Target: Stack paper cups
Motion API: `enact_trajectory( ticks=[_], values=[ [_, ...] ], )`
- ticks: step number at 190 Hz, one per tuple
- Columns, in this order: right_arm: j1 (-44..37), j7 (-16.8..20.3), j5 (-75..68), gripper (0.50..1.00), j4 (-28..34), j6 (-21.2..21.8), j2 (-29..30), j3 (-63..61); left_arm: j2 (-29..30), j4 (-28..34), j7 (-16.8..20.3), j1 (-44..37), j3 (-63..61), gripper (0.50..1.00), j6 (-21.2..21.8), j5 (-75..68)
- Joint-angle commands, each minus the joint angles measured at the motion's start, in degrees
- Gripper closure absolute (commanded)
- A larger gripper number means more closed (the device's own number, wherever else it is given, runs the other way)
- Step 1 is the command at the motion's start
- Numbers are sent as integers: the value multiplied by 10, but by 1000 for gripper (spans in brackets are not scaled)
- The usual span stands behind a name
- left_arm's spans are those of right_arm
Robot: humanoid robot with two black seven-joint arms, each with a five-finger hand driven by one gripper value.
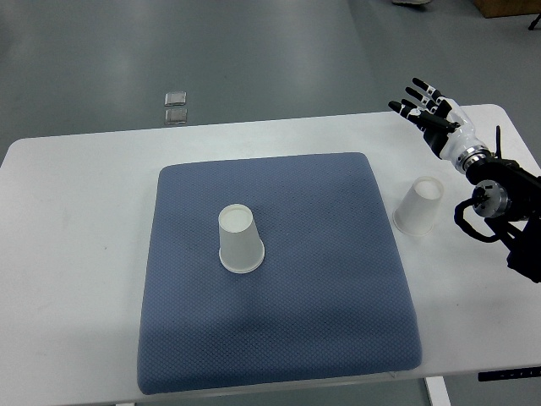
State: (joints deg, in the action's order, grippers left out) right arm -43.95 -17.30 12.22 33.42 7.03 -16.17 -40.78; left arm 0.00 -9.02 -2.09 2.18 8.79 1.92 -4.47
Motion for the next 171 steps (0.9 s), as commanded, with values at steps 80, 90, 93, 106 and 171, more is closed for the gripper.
enact_trajectory(
  ticks=[80,90,93,106,171],
  values=[
    [3,-18,-1,583,-1,-1,-1,-1,0,-1,1,0,0,500,0,0],
    [3,-18,-1,583,-2,-1,-1,0,0,0,0,0,0,500,-1,0],
    [3,-18,-1,583,-2,-1,-1,0,0,0,0,0,0,500,-1,0],
    [3,-18,-1,583,-2,-3,-1,0,0,0,1,-1,0,500,-1,0],
    [-2,-18,-2,583,-2,0,-8,-1,0,0,0,0,0,500,-1,0]
  ],
)
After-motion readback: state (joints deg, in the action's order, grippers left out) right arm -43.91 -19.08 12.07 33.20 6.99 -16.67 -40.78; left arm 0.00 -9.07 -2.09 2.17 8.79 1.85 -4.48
